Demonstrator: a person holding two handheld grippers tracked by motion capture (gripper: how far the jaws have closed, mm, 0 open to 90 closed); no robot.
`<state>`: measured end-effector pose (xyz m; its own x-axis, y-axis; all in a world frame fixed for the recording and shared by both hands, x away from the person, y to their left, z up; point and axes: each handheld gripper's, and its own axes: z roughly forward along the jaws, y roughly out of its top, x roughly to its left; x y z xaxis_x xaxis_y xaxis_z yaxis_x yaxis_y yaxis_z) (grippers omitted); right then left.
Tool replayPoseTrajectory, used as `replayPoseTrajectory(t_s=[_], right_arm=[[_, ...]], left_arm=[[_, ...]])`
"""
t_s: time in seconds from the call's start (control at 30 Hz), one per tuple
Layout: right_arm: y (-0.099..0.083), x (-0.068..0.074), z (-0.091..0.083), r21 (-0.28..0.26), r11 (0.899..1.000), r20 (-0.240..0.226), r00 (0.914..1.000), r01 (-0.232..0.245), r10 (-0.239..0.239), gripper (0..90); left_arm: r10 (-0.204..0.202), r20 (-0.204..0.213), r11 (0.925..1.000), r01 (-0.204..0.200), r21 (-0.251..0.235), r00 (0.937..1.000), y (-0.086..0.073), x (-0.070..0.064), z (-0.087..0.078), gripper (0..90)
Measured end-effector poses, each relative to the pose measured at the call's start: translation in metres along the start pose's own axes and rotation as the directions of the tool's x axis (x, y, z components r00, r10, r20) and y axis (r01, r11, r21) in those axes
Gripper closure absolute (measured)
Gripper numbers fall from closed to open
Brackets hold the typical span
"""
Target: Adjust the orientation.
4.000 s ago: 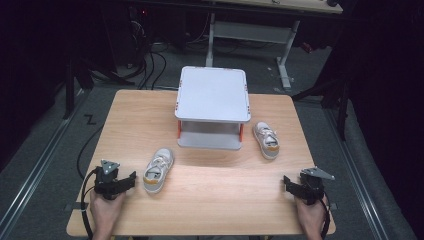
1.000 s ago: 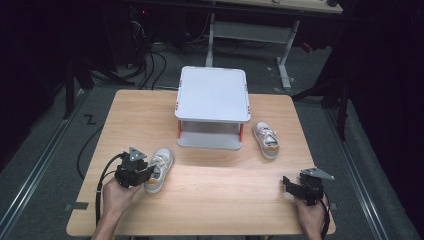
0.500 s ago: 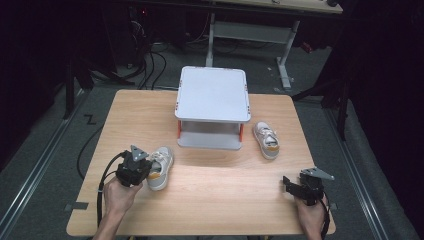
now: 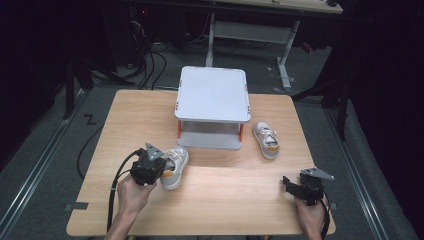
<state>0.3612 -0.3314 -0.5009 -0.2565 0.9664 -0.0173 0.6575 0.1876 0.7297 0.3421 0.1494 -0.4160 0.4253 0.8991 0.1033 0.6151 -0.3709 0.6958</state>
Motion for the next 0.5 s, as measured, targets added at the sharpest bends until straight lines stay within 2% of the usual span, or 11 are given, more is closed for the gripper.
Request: replayPoseTrajectory(t_s=[0.1,0.13,0.2,0.23,0.3,0.5], right_arm=[[0.0,0.0,0.0,0.0,1.0,0.0,1.0,0.0,0.0,30.4],[0.0,0.0,0.0,0.0,1.0,0.0,1.0,0.0,0.0,30.4],[0.0,0.0,0.0,0.0,1.0,0.001,1.0,0.0,0.0,30.4],[0.0,0.0,0.0,0.0,1.0,0.001,1.0,0.0,0.0,30.4],[0.0,0.0,0.0,0.0,1.0,0.0,1.0,0.0,0.0,30.4],[0.0,0.0,0.0,0.0,1.0,0.001,1.0,0.0,0.0,30.4]], left_arm=[[0.031,0.004,0.9995,-0.031,0.003,0.9995,0.008,-0.016,0.005,85.4],[0.044,0.004,0.999,-0.044,0.006,0.999,0.011,-0.026,0.01,85.4],[0.051,0.009,0.9986,-0.051,0.01,0.9986,0.014,-0.035,0.016,85.4],[0.051,0.009,0.9986,-0.051,0.01,0.9986,0.014,-0.035,0.016,85.4],[0.055,0.022,0.9983,-0.056,0.017,0.9982,0.015,-0.045,0.023,85.4],[0.077,0.009,0.9964,-0.078,0.035,0.997,0.015,-0.059,0.03,85.2]])
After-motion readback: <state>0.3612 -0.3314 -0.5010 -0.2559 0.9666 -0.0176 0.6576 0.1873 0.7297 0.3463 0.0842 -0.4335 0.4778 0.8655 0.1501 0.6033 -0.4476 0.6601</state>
